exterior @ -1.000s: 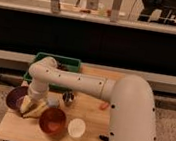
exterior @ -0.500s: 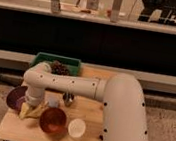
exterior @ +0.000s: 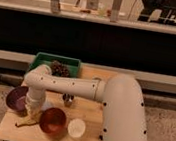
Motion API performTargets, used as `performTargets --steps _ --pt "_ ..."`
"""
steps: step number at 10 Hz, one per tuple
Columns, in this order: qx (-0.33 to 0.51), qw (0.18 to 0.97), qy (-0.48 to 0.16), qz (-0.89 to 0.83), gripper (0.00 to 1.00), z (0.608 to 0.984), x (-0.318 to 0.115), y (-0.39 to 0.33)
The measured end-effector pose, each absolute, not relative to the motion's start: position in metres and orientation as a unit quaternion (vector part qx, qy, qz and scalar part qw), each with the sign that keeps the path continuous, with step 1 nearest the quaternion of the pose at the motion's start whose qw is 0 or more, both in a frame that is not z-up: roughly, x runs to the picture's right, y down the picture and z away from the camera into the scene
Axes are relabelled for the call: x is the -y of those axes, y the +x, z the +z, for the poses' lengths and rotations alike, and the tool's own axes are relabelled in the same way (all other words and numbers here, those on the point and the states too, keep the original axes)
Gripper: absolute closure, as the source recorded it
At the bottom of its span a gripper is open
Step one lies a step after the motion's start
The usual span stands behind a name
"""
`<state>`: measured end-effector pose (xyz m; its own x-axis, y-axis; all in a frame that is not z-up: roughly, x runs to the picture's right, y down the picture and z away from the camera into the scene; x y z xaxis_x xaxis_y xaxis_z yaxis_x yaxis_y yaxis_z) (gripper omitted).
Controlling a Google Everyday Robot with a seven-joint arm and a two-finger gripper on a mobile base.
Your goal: Place banana in tray
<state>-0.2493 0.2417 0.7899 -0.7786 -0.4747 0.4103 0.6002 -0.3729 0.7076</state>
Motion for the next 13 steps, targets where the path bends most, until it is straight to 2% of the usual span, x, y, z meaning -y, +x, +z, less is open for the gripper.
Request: performTargets --steps 1,3,6,10,13 --pt "0.453 0.329 -0.07 -0.826 0.89 0.79 -0.242 -0.25" --pt "0.442 0.346 -0.072 -0.824 1.0 0.791 -0.24 -0.248" --pt "0.423 0.38 -0.056 -0.821 1.0 0.786 -0.225 -0.245" --pt "0.395 0.43 -0.007 -0.812 1.0 0.744 -0.162 -0.245" --pt "0.376 0.457 0.017 -0.806 1.0 0.727 -0.116 -0.246"
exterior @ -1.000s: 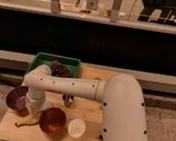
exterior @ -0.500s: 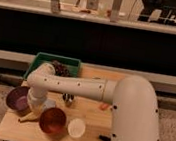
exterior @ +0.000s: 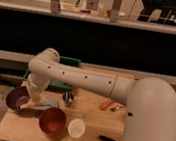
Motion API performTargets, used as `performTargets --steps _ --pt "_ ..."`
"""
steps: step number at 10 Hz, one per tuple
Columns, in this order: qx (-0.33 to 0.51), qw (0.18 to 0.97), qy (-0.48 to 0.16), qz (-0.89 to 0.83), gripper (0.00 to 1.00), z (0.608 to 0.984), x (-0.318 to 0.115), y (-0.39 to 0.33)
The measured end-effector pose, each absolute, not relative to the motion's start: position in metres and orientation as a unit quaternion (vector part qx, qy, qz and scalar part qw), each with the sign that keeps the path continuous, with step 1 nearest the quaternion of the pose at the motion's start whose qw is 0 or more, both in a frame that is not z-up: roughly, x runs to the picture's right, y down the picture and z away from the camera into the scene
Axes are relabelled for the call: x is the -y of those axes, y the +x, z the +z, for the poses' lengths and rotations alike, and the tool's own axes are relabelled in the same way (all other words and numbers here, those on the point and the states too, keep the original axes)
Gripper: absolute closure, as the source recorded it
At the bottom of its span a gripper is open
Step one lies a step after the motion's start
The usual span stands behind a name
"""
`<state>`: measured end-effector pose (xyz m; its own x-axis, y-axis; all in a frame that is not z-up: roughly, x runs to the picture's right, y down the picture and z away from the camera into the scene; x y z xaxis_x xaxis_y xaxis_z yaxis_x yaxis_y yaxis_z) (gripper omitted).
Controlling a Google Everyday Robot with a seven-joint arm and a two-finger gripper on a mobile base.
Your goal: Place banana in tray
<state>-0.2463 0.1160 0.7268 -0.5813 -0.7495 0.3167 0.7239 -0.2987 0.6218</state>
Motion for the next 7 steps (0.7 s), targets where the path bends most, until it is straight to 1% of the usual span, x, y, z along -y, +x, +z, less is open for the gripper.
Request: performTargets --steps 3,7 --pt "0.362 0.483 0.049 -0.796 1.0 0.724 -0.087 -0.246" --pt "0.326 0.545 0.087 -0.768 1.0 0.723 -0.039 -0.232"
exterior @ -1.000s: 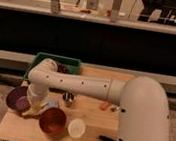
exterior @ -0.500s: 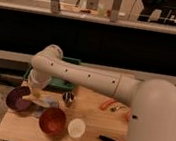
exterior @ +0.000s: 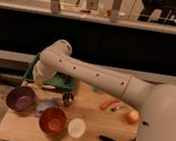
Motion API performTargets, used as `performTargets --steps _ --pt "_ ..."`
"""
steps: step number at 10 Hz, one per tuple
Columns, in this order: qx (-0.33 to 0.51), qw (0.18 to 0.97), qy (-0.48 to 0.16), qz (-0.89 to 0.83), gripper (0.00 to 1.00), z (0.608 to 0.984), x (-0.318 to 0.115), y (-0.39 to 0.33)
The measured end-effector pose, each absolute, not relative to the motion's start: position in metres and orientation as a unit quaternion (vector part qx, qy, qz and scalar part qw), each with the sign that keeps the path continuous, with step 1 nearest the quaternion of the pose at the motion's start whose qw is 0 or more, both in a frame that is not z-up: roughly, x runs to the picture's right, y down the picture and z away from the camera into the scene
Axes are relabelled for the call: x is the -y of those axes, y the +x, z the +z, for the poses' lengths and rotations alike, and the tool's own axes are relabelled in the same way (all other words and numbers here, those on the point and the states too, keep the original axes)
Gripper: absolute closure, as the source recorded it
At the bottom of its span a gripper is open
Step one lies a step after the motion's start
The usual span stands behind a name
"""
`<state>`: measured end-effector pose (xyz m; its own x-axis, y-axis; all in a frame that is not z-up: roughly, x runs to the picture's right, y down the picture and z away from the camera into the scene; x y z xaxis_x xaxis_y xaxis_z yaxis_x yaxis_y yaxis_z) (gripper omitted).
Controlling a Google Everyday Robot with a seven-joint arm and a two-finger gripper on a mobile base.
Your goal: Place banana in tray
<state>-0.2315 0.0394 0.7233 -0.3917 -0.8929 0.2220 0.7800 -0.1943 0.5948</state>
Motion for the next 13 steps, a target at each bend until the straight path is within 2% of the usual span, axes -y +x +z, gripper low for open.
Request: performTargets --steps 6,11,12,13 --pt "0.292 0.59 0.11 -0.745 1.0 0.726 0.014 -0.216" --pt "0.282 0.627 0.126 -0.715 1.0 0.745 0.051 -0.204" --pt "0.28 0.633 0.127 -0.711 0.98 0.752 0.057 -0.202" --pt "0.279 0.636 0.128 -0.708 0.88 0.763 0.06 -0.199"
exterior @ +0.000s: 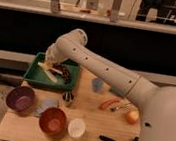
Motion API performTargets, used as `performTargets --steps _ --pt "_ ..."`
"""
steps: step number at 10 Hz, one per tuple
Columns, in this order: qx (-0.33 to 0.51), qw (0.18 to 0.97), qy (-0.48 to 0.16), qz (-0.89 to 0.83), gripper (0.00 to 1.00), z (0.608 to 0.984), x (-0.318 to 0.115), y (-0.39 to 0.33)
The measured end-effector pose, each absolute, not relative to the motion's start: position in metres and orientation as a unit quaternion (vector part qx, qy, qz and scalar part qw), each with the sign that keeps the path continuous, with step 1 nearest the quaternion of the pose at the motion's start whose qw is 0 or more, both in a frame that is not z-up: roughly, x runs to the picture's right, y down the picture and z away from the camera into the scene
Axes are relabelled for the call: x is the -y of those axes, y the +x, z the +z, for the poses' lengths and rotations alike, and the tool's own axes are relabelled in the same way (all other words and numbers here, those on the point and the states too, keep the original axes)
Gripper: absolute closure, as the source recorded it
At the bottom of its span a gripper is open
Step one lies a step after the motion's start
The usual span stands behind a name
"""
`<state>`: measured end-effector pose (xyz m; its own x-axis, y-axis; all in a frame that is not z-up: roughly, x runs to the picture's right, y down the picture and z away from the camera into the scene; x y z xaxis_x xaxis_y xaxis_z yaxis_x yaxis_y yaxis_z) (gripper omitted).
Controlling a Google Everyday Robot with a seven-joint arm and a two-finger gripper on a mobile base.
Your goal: Place banana in tray
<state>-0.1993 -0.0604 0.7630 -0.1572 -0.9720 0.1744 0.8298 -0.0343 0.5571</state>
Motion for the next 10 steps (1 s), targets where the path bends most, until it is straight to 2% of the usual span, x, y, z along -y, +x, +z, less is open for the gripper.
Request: performTargets --steps 3,5,7,10 --pt "0.271 0.631 0.128 -0.716 0.6 0.785 0.06 -0.197" --pt "0.267 0.624 0.12 -0.724 0.37 0.802 0.051 -0.198" --pt "0.266 0.625 0.108 -0.726 0.21 0.815 0.044 -0.198" --pt "0.277 0.638 0.096 -0.712 0.2 0.825 0.038 -0.192"
